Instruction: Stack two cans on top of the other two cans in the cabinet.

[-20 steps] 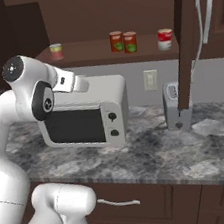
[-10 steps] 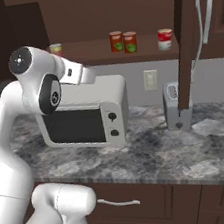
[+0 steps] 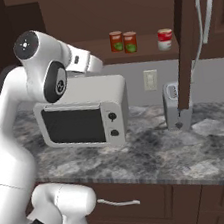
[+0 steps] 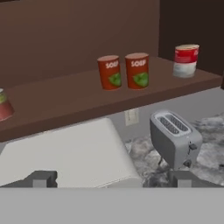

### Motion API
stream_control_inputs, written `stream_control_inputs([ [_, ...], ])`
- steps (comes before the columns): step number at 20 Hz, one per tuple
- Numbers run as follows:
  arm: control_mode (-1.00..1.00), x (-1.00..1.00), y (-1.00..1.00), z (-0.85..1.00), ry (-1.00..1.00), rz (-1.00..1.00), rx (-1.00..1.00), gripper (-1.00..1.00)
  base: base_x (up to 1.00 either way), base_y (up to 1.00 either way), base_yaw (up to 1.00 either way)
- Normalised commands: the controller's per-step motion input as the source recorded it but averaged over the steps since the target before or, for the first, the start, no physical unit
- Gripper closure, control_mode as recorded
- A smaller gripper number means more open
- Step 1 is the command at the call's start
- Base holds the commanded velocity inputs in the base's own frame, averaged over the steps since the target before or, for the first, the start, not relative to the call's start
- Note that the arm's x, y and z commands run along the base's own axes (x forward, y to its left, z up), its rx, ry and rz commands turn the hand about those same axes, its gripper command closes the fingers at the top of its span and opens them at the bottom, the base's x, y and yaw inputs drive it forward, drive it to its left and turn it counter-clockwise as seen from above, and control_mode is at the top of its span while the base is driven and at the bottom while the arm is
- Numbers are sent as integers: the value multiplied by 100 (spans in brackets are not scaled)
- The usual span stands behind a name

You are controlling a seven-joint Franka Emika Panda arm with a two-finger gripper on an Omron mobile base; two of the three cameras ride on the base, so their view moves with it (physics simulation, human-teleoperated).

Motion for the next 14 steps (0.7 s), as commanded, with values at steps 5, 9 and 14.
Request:
stream_control_inputs([
  [5, -100, 7, -26, 14, 0, 0, 0, -100, 0, 0, 0],
  [9, -100, 23, -31, -3, -1, 1, 0, -100, 0, 0, 0],
  [14, -100, 36, -28, -2, -2, 5, 0, -100, 0, 0, 0],
])
